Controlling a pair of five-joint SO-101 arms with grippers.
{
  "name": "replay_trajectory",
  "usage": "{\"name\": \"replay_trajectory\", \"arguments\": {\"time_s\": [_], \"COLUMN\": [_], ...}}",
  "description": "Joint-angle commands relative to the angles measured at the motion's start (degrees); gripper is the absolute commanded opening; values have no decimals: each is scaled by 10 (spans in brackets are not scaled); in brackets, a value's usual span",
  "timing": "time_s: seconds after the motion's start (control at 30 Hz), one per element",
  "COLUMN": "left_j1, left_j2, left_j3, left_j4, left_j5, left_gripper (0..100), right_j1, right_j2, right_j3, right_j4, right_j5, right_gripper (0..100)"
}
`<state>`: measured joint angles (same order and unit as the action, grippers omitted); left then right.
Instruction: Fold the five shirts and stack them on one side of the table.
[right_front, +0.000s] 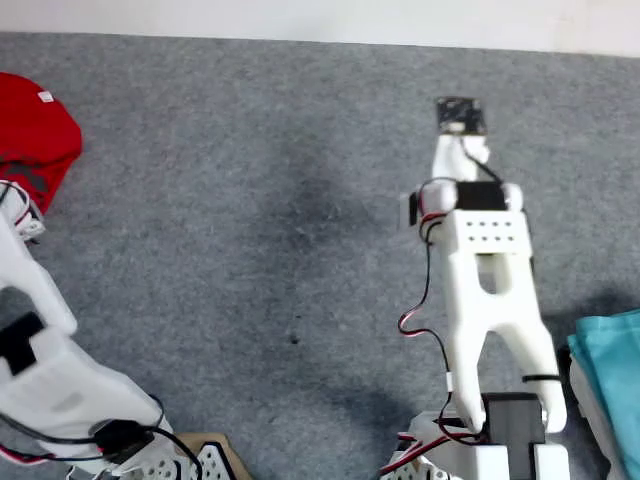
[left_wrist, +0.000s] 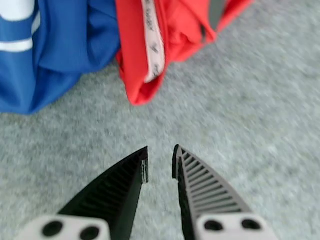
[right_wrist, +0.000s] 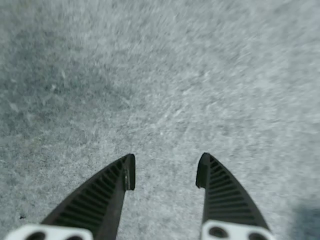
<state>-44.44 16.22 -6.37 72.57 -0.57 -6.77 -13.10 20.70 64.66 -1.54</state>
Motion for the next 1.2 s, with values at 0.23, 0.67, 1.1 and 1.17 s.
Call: {"name": "replay_trajectory", "arguments": {"time_s": [0.23, 0.67, 1.1, 1.17], "left_j1": [-19, -20, -17, -17], "left_j2": [217, 324, 327, 327], "left_j3": [-233, -382, -392, -392], "left_j4": [0, 12, 9, 0], "left_j5": [-5, -4, -2, -2], "left_gripper": [109, 109, 33, 11], "right_j1": [-13, -32, -32, -32], "right_j2": [-11, -12, -12, -12], "right_j3": [22, 26, 26, 26], "right_j4": [-48, -44, -32, -32], "right_j5": [-20, -20, -21, -21], "right_gripper": [206, 206, 206, 206]}}
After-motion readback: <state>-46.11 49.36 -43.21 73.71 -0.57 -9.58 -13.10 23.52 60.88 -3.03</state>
